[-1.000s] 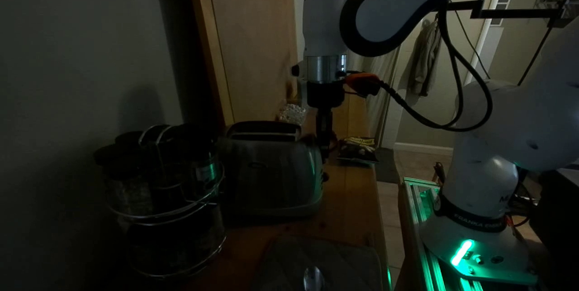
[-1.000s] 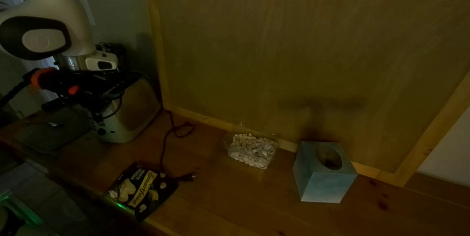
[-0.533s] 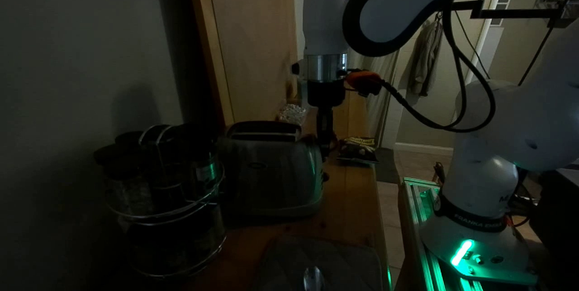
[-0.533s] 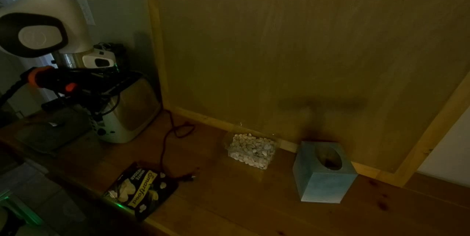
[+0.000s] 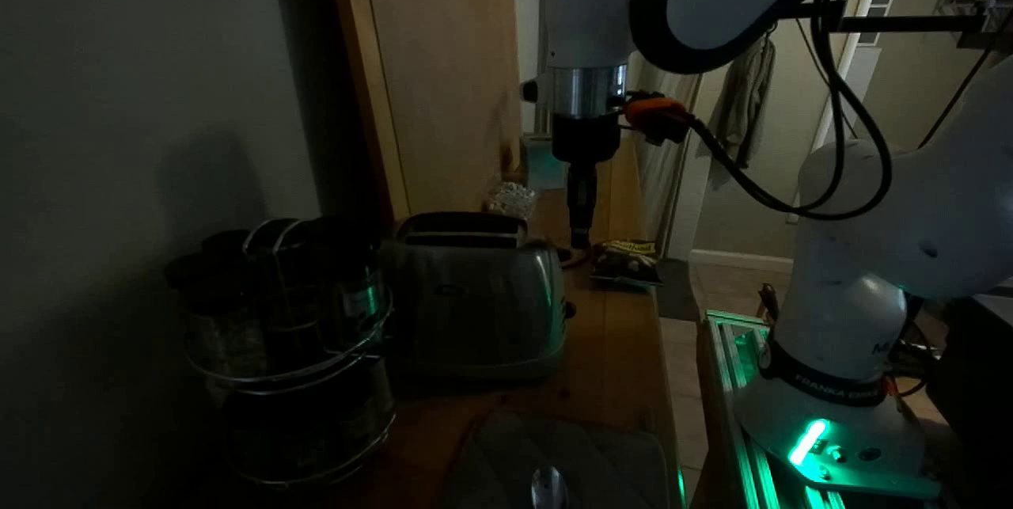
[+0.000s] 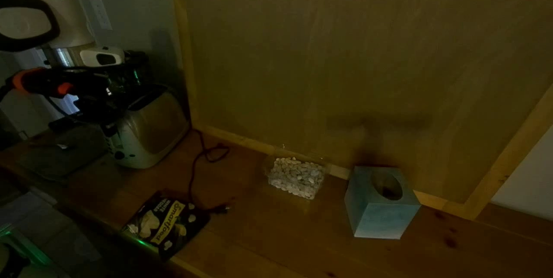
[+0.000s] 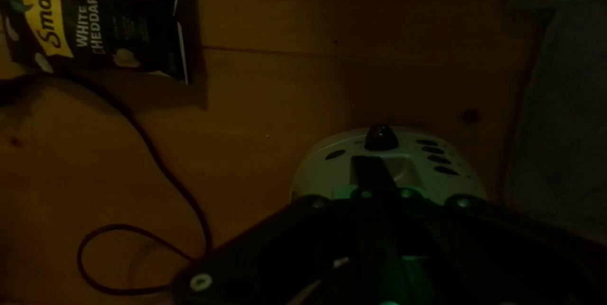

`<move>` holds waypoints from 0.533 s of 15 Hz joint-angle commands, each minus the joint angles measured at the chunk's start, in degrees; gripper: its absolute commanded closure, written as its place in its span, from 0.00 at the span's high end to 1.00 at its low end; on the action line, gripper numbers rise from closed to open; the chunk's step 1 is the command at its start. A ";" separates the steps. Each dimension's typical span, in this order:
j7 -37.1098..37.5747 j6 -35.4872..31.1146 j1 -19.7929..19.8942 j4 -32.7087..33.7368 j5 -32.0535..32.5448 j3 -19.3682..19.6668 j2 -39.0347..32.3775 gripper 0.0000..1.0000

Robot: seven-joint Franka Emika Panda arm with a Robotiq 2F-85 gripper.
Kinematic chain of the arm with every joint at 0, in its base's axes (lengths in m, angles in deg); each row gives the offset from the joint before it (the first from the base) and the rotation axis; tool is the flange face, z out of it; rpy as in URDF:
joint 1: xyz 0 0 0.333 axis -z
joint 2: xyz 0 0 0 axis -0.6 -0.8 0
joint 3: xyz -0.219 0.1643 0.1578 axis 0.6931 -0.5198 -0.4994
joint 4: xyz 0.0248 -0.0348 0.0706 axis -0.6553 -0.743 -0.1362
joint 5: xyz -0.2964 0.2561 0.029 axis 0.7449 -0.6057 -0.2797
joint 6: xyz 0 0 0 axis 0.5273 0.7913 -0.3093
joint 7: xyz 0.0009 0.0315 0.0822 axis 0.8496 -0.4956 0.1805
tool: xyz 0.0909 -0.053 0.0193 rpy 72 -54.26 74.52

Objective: Push the lever on the toaster downwards.

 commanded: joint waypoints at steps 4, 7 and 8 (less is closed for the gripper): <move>1.76 4.41 0.48 0.10 3.24 -2.30 7.67 0.40; 1.79 5.01 -0.30 0.01 3.24 -3.15 10.73 0.60; 1.70 4.95 -0.61 0.07 3.02 -3.44 11.59 0.68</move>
